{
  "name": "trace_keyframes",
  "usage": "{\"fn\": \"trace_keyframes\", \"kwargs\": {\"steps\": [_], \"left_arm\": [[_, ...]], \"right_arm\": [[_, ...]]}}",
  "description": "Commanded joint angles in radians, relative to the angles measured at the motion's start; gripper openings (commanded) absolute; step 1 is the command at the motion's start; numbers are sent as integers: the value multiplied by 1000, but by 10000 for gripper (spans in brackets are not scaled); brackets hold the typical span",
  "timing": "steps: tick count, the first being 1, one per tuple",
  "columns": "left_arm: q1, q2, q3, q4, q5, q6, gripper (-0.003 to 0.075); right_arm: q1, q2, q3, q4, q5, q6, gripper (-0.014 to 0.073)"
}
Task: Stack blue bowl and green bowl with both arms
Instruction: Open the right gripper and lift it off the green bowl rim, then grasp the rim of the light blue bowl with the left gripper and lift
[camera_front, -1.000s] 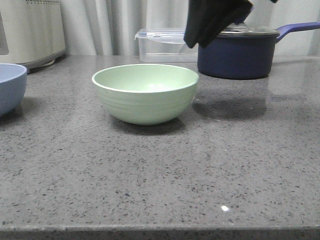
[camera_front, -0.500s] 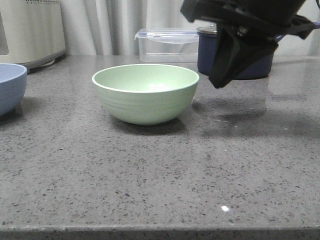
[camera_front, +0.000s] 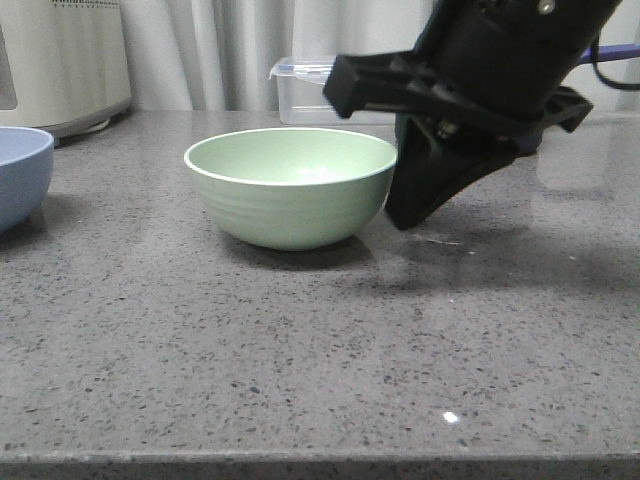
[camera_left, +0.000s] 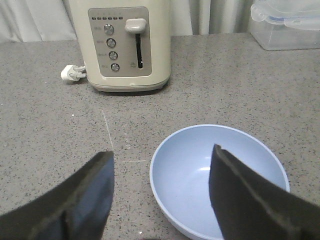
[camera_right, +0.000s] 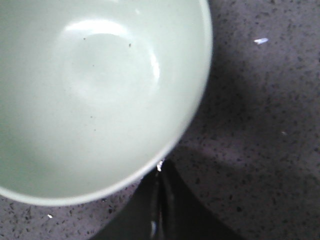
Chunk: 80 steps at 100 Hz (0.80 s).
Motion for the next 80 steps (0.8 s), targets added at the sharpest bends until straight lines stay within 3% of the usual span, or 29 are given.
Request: {"fn": "trace_keyframes", "kwargs": {"steps": [1,42,80], "left_arm": [[1,7,-39,-11,-84,-6,419],[1,20,-45,-11,-70,-6,419],[1,346,-258,-22,175,-27,419]], "right_arm": [[11,-20,-22,10,-57,-6,-67],[16,-20,-22,12,-72,-6,-67],[16,-20,-22,12,-68,-6,-67]]}}
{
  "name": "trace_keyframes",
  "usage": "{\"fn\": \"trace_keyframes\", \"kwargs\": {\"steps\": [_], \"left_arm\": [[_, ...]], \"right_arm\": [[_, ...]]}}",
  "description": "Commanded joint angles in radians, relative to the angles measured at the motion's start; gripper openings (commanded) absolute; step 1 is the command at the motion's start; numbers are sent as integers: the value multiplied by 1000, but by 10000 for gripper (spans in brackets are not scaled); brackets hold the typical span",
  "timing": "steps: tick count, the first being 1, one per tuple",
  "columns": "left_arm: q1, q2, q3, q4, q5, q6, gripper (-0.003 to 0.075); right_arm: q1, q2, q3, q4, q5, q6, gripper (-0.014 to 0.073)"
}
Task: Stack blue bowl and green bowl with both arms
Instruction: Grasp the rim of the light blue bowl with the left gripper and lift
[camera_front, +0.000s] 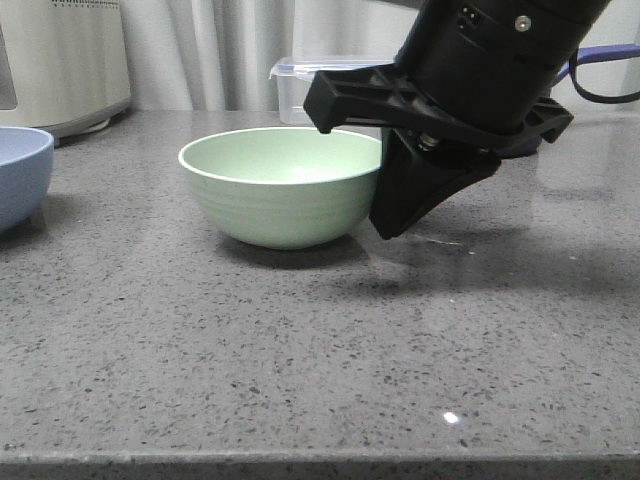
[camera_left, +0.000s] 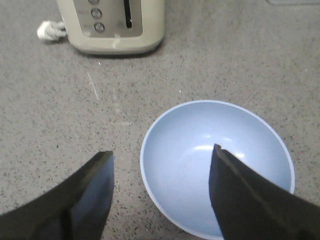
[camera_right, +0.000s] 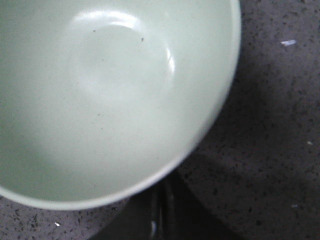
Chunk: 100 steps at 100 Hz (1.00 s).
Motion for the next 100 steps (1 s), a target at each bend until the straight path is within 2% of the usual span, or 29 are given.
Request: {"fn": "trace_keyframes", "kwargs": {"steps": [1,41,83,89,100], "left_arm": [[1,83,-83,-15,9,-27,419],[3,367,-199,-12,66,-48,419],[3,450,-209,-12,64,-48,418],[3,450,-209,-12,61,-48,395],[3,450,-209,-12,61,-48,283]], "right_arm": [[-1,-33,-24,8,-45,-6,-67],[-1,-33,-24,8,-44,-6,-67],[-1,-33,-24,8,-44,-6,-67],[-1,-33,-24,8,-44,-6,-67],[-1,-33,-24,8,-44,-6,-67]]}}
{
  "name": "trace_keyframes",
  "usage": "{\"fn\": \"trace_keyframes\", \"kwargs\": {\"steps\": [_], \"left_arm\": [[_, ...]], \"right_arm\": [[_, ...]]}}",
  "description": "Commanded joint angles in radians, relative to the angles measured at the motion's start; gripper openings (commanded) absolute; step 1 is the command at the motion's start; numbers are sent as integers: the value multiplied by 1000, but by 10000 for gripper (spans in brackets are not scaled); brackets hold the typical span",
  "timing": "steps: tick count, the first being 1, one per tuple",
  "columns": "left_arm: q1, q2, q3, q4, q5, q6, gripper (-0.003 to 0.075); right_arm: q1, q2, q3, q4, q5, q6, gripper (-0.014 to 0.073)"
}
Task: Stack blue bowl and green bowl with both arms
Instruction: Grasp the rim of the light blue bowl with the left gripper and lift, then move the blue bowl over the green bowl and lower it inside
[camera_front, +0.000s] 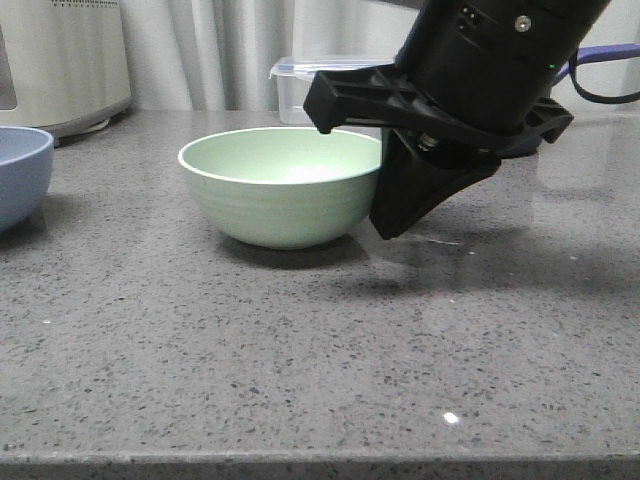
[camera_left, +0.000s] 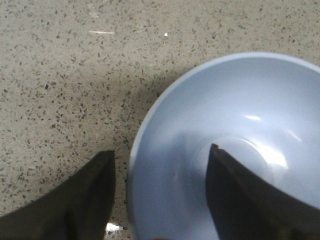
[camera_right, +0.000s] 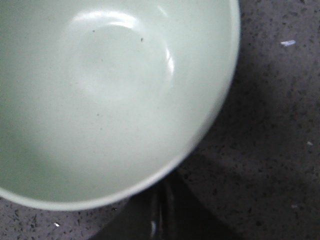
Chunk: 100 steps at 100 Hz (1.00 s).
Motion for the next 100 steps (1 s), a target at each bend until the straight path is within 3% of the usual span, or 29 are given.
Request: {"fn": "trace_keyframes", "kwargs": {"steps": [1,27,67,100], "left_arm": [[2,-22,-34,-10,-50,-8,267],[2,-22,-34,-10,-50,-8,-22],[-7,-22,-117,-67,34,18,-20],[-209,25,-356,-85,132,30,-20]], "right_arm": [[-1,-33,-24,8,-44,-6,-67],[-1,-33,-24,8,-44,-6,-67],[-1,-33,-24,8,-44,-6,-67],[-1,-33,-24,8,-45,-6,-67]]}}
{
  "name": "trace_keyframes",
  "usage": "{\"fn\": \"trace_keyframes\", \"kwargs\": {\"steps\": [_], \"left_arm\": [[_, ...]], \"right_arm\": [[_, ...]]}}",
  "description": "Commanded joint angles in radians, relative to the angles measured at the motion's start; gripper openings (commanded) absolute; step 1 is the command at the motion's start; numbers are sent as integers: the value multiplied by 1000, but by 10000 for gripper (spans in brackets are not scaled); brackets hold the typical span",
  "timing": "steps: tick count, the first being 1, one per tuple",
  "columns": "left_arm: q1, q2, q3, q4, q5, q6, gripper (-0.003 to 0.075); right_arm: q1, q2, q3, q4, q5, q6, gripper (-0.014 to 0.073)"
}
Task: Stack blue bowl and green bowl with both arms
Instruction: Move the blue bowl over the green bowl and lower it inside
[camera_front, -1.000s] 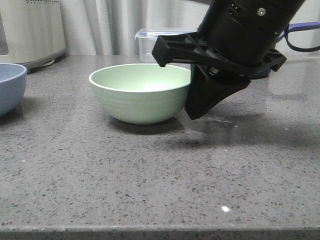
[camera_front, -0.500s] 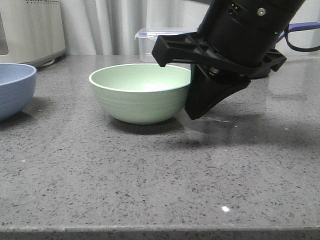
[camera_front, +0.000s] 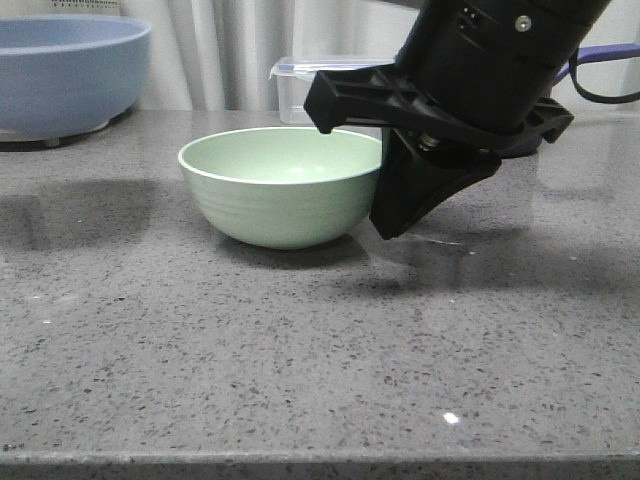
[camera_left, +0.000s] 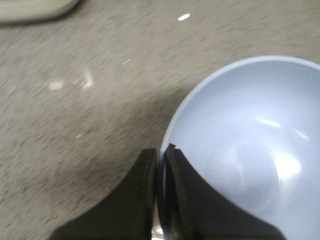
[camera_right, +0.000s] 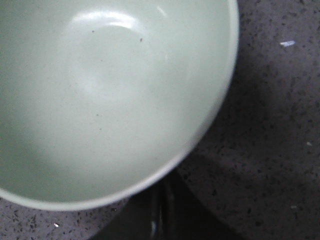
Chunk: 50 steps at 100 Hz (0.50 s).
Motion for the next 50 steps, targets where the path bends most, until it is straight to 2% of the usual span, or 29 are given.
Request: {"fn": "trace_keyframes", "kwargs": {"steps": [1,21,50], "left_arm": [[-55,11,-97,-26,-1,0,-20],[-153,122,-230,-26,79,0,-20],[-257,213,-317,-42,84,0,-20]], "right_arm": [[-1,-33,-24,8,-45,-6,-67],[-1,-33,-24,8,-45,-6,-67],[-1,-33,-24,8,-44,-6,-67]]}}
